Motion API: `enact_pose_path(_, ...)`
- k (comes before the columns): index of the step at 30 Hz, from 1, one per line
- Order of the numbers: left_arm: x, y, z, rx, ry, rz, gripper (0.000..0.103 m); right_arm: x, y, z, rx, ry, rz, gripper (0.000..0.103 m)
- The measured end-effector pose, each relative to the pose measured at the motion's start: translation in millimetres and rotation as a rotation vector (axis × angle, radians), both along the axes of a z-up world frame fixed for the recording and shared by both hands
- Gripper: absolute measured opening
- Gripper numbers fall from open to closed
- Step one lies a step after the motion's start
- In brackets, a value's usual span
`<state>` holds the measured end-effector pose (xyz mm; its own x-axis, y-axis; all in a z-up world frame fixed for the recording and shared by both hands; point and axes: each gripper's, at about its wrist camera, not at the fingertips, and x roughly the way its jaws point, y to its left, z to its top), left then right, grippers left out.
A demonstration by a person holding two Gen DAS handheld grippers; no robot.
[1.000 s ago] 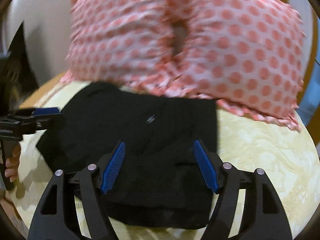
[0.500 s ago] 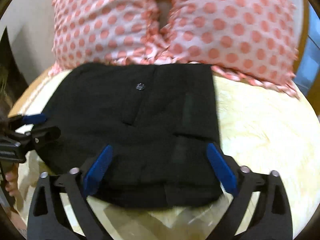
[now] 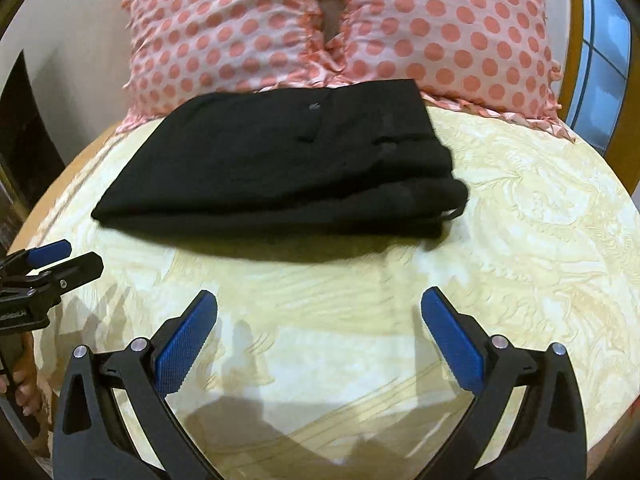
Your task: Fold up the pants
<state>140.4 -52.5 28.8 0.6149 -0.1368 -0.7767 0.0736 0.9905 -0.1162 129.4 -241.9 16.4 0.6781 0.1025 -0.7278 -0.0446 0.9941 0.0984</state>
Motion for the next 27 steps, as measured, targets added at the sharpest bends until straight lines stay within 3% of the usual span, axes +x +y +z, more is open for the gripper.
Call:
enact_pose_path(6,-7.7,0.1,-12.2,0.025,0.03,0.002,0.101,-6.6,7.1,-6.8,-0.014,0.016,-0.002,0.102)
enact_pose_path(12,-14.2,-12.4,-19.4,0.14,-0.02,-0.015,0.101,-9.0,12.5,-10.0,-0.061,0.02,-0.025,0.102)
enact_pose_path(15,-17.9,-11.7,-20.8,0.131,-0.053,-0.003,0.101,-11.3,12.2,-11.0,-0.053,0.007,-0.045,0.102)
enact_pose_path(27,-17.5,-13.4,-19.9,0.127,-0.06,0.015,0.101,-14.4,11.7,-11.5,-0.056,-0.014,-0.067,0.102)
